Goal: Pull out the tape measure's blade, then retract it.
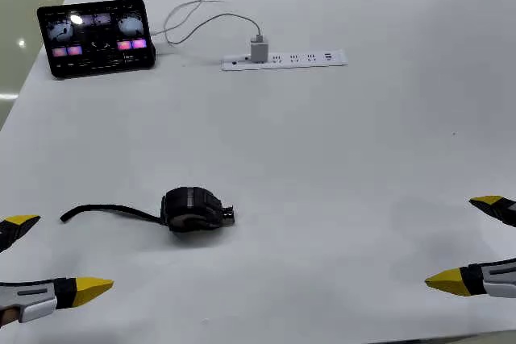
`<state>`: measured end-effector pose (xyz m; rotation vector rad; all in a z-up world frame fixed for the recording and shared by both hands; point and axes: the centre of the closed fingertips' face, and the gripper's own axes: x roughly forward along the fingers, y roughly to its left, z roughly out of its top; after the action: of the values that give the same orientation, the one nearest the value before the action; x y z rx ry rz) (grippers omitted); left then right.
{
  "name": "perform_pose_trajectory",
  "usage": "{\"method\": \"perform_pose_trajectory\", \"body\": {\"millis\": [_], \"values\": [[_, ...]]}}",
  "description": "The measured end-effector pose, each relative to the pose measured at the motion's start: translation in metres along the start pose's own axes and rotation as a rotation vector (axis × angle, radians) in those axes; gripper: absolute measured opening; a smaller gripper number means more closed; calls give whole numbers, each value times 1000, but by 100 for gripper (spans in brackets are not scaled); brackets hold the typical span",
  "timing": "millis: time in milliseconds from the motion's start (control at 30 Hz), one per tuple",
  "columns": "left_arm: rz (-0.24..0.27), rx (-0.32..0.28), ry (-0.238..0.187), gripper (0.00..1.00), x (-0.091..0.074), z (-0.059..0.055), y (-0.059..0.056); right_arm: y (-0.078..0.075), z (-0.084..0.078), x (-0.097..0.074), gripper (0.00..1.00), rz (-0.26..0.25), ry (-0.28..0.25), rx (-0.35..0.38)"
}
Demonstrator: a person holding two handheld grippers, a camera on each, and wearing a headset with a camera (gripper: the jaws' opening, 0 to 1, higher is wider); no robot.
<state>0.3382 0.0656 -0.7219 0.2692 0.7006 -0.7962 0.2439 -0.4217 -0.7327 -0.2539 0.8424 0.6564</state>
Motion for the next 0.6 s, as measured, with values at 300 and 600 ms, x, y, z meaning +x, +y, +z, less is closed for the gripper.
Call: {"method": "perform_pose_trajectory", "body": {"millis": [300,600], "values": [[-11,0,9,99,0,-1,1,0,2,1,100,3,2,0],[-34,17,18,99,3,0,-3,-3,10,3,100,-11,-17,-17]]}}
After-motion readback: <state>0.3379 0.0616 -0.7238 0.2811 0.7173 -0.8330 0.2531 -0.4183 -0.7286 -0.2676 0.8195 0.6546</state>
